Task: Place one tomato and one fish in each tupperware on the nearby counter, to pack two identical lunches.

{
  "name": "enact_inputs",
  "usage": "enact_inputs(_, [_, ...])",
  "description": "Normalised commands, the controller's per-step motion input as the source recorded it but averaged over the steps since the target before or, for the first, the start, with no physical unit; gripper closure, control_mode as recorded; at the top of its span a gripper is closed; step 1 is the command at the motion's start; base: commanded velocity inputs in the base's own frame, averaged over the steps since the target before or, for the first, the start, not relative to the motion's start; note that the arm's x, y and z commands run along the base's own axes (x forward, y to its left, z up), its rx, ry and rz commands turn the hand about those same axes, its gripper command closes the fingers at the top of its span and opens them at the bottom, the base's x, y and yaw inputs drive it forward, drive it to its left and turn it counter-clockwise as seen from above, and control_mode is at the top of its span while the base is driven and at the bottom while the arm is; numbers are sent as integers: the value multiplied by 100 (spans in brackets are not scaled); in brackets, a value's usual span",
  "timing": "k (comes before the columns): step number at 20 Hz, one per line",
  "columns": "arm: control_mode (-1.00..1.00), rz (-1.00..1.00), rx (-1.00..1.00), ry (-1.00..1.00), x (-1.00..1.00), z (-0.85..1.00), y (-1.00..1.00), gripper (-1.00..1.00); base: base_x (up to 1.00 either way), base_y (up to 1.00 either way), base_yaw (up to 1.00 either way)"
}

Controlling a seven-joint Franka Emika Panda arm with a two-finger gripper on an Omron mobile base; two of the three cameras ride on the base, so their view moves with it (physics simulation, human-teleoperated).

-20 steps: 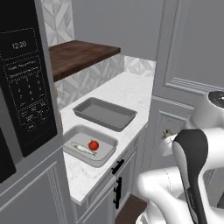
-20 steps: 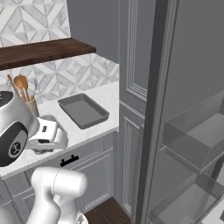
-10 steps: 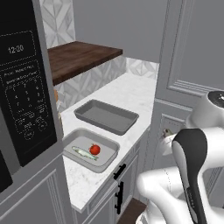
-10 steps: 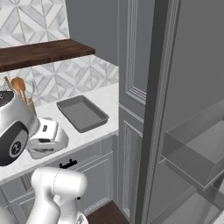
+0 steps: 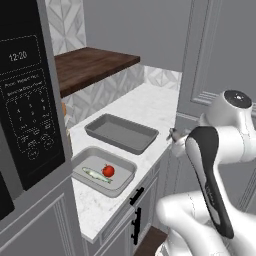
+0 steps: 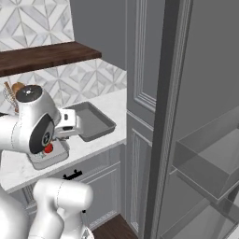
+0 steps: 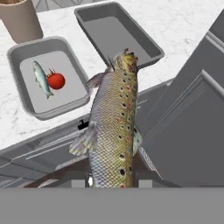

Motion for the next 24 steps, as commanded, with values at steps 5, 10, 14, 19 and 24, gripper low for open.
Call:
enact_inputs(5, [-100, 6, -3, 4, 100, -5, 37, 100, 0, 0, 0])
enact_inputs(10, [-100, 0, -5, 15, 100, -50, 40, 100, 0, 0, 0])
enact_inputs(14, [-100, 0, -4, 28, 100, -80, 1, 100, 0, 0, 0])
enact_inputs(19, [-100, 6, -1, 2, 76, -40, 0, 100, 0, 0, 0])
enact_inputs(24, [-100, 6, 0, -1, 96, -2, 10, 100, 0, 0, 0])
